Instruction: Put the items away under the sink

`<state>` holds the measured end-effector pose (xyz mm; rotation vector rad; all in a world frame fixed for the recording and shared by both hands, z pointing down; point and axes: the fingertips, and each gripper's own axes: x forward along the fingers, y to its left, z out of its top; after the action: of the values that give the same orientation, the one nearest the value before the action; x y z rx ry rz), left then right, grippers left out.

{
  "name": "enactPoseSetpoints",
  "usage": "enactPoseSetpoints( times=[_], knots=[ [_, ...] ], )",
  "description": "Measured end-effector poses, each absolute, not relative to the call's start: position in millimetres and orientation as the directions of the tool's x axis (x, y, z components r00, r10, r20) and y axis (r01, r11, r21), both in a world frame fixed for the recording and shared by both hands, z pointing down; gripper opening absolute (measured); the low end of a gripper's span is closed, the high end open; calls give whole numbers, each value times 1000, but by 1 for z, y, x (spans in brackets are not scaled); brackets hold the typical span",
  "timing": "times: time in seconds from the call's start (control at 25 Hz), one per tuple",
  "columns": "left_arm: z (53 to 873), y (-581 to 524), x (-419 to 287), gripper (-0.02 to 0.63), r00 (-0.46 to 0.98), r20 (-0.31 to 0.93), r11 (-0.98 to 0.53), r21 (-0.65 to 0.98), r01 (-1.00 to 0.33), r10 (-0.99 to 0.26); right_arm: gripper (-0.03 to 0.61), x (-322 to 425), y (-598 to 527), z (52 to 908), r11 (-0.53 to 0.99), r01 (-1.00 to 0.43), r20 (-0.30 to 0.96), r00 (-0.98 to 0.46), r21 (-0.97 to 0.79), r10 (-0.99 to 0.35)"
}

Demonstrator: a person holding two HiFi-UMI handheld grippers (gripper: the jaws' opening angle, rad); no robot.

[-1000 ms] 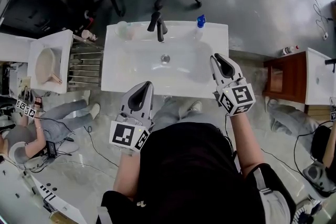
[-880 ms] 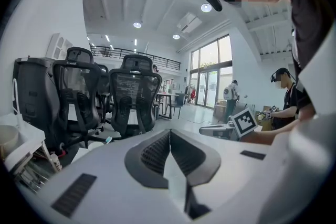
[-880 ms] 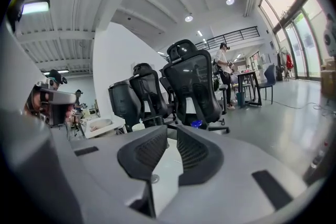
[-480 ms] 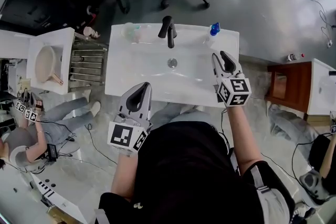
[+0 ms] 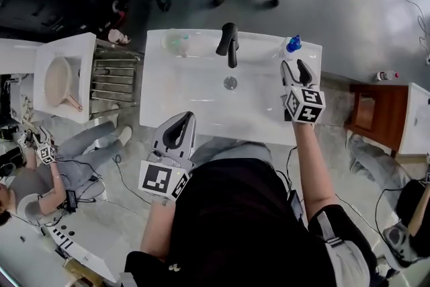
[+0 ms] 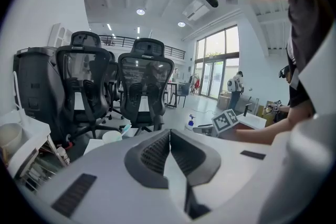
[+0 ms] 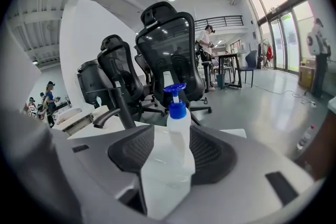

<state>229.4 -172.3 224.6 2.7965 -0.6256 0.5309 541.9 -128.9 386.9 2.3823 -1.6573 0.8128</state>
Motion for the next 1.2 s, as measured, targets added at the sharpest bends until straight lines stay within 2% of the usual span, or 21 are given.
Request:
enactPoseSetpoints(
  times=[0.6, 1.2],
  knots=[
    [245, -206, 213, 23, 846, 428, -893, 165, -418, -317, 210, 567, -156, 427, -503, -858, 545, 372, -107, -751],
    [237, -200, 190, 23, 838, 388, -864, 169, -474, -384, 189, 559, -141, 407, -456, -886, 516, 351, -88, -781]
  ],
)
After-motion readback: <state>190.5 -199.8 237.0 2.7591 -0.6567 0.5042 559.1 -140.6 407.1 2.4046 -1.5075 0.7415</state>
